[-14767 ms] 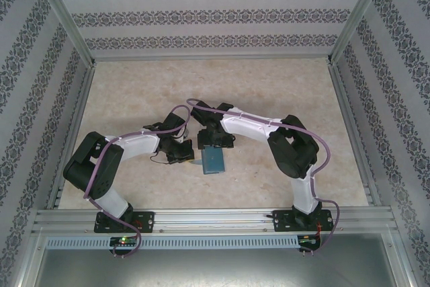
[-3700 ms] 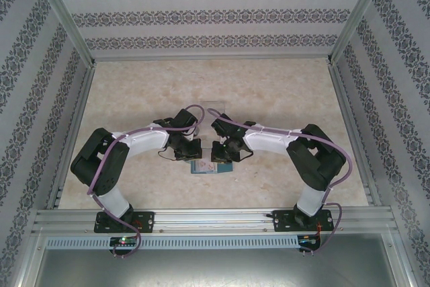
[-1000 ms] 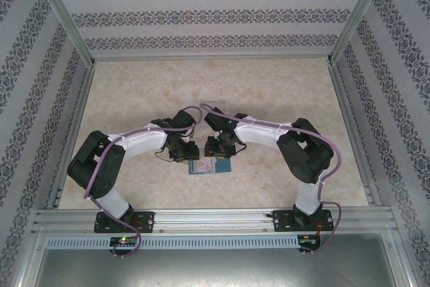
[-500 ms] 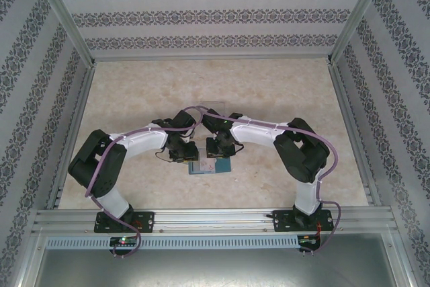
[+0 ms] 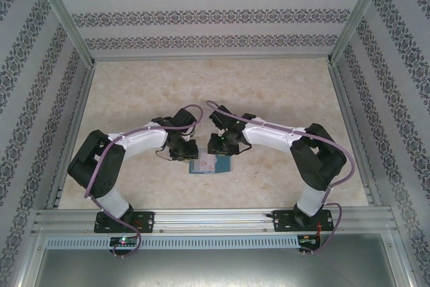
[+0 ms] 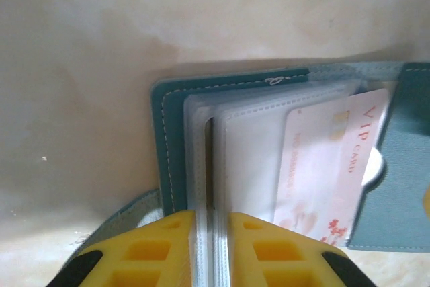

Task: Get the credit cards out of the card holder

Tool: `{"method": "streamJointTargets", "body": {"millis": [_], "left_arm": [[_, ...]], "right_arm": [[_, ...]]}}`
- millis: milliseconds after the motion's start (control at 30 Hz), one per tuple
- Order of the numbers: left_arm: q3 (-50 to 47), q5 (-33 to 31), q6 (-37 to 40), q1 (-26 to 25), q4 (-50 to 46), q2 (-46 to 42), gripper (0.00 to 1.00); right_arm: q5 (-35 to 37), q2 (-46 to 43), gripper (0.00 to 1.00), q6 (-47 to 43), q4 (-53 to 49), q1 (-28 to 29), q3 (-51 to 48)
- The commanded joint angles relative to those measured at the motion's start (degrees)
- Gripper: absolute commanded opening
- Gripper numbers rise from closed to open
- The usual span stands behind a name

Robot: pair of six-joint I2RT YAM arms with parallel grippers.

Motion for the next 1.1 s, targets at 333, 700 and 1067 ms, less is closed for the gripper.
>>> {"method": "streamJointTargets", "body": {"millis": [333, 700, 1067], "left_arm": [[4.7, 2.2, 0.3, -1.0, -4.1, -1.8, 0.13], [6.3, 5.4, 0.4, -2.3, -1.8, 3.2, 0.11], [4.1, 3.1, 1.6, -2.3, -2.4, 6.7, 0.09]], "right_arm": [[-12.2, -1.7, 0.29, 2.1, 13.5, -3.4, -9.4], [-13.9, -3.0, 0.29, 2.5, 18.4, -4.9, -14.2], [-18.9, 0.3, 0.23, 5.8, 31.0, -5.9, -18.5]]}}
